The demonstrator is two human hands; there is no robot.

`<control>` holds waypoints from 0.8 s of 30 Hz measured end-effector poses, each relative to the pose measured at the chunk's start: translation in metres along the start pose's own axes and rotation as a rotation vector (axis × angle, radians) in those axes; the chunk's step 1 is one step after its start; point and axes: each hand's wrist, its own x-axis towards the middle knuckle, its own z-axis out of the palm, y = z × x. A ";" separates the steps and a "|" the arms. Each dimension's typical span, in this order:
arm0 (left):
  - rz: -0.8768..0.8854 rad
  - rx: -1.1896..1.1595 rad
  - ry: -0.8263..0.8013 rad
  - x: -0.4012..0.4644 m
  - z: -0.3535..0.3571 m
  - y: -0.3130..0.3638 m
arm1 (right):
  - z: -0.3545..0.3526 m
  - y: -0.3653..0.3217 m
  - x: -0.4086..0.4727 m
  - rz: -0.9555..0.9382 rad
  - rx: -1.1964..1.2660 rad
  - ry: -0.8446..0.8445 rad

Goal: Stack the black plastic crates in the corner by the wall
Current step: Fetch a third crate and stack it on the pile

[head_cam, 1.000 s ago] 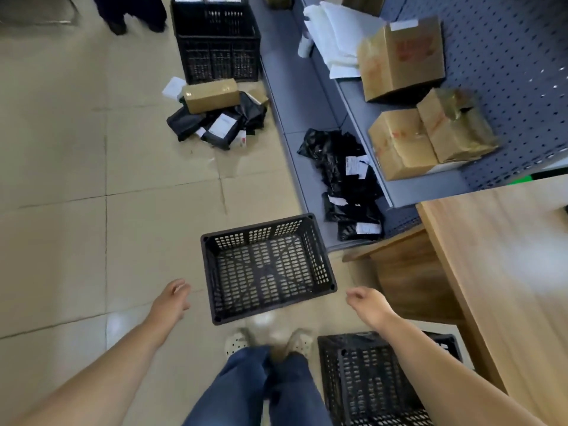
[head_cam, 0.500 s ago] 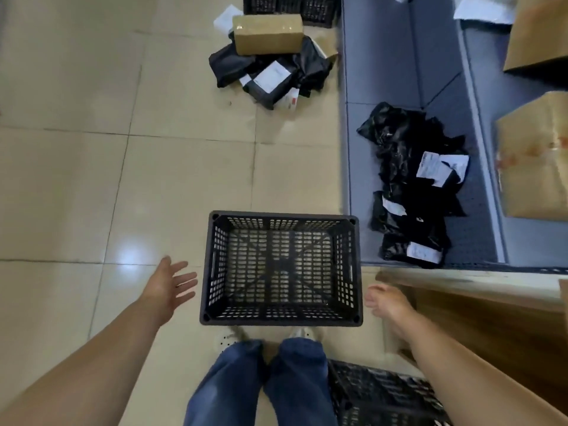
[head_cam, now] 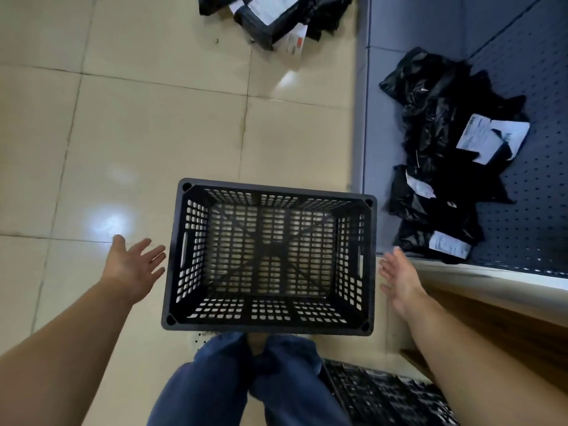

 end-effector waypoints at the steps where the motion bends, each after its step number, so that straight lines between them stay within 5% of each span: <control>1: 0.001 -0.004 -0.006 0.006 0.000 -0.001 | 0.002 0.001 0.006 0.007 0.031 -0.004; 13: -0.001 0.156 0.016 0.033 0.008 0.000 | 0.015 -0.003 0.034 0.103 0.201 -0.015; 24: -0.015 0.172 -0.001 -0.035 -0.015 0.042 | 0.013 -0.027 -0.043 0.134 0.232 -0.027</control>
